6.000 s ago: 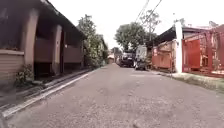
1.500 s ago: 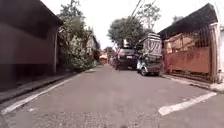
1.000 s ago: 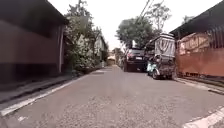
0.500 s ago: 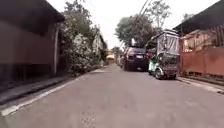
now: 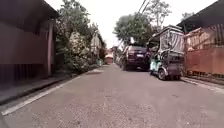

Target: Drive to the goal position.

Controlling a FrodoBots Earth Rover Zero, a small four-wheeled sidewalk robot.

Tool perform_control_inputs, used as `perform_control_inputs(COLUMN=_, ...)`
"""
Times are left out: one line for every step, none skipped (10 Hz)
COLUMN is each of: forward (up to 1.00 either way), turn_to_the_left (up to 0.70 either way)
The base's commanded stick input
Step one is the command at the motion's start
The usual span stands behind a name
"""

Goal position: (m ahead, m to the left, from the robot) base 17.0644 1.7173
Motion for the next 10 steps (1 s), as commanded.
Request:
perform_control_inputs(forward=0.7, turn_to_the_left=0.0)
perform_control_inputs(forward=0.7, turn_to_the_left=0.0)
perform_control_inputs(forward=0.7, turn_to_the_left=0.0)
perform_control_inputs(forward=0.7, turn_to_the_left=0.0)
perform_control_inputs(forward=0.7, turn_to_the_left=0.0)
perform_control_inputs(forward=0.7, turn_to_the_left=0.0)
perform_control_inputs(forward=0.7, turn_to_the_left=0.0)
perform_control_inputs(forward=0.7, turn_to_the_left=0.0)
perform_control_inputs(forward=0.7, turn_to_the_left=0.01)
perform_control_inputs(forward=0.7, turn_to_the_left=0.02)
